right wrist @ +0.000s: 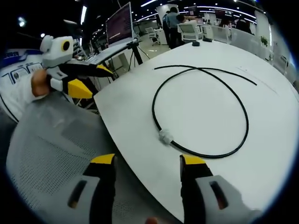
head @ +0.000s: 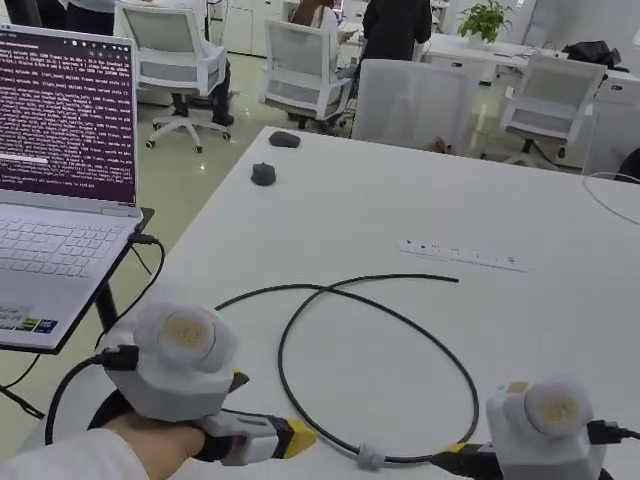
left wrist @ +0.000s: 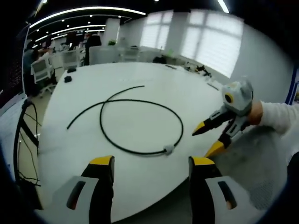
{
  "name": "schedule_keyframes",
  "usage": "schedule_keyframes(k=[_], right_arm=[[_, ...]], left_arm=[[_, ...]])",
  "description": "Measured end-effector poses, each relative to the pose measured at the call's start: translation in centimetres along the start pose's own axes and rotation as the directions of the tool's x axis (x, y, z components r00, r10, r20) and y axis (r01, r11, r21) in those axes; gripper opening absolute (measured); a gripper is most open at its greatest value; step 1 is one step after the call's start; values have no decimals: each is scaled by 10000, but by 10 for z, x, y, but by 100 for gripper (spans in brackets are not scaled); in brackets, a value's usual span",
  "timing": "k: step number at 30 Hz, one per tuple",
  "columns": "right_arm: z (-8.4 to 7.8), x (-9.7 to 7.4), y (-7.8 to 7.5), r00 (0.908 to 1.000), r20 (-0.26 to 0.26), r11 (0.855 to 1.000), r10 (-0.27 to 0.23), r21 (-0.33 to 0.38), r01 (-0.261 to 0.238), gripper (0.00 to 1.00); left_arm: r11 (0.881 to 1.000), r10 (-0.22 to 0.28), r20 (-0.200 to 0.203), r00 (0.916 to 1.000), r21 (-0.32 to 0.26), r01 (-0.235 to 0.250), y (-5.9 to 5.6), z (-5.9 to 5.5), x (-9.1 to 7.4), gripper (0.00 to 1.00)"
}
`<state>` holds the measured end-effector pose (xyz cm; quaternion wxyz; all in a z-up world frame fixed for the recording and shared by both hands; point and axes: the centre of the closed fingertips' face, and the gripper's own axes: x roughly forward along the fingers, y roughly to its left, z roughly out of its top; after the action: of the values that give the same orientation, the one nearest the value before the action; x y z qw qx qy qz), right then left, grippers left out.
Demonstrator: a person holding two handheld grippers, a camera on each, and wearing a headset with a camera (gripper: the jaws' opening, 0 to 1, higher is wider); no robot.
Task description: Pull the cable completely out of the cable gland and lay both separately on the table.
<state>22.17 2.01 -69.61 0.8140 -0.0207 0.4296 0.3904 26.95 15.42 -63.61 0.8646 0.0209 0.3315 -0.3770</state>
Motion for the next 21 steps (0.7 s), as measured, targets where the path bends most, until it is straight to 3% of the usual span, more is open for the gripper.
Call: schedule_keyframes(k=[3,7,10,11,13,16,21], right_arm=[[-3,1,2,9995,-309,9985,-74,-552,57,56],[-5,2,0,9987,-430,9975,-265,-664,236,57],[-9,1,-2,9983,-505,9986,-289,-464,266,56],[-11,1,-4,9976,-572,9979,-384,-537,353,56],[-11,0,-6,9969,-597,9972,-509,-574,475,57],[-6,0,-3,9988,-331,9984,-373,-444,358,62],[-6,0,-5,9970,-495,9940,-599,-943,550,63]], left_arm=[[9998,-107,-209,9997,-153,104,-1,-2,3,67],[9997,-187,90,9998,147,186,-4,6,1,66],[9960,-776,1446,9864,-324,831,-18,34,-2,62],[9947,-878,1594,9833,-395,952,-21,37,-3,62],[9955,-822,1486,9855,-341,881,-19,34,-3,62],[9982,-506,845,9951,-282,531,-14,21,1,62],[9981,-468,768,9959,-365,498,-16,20,3,62]])
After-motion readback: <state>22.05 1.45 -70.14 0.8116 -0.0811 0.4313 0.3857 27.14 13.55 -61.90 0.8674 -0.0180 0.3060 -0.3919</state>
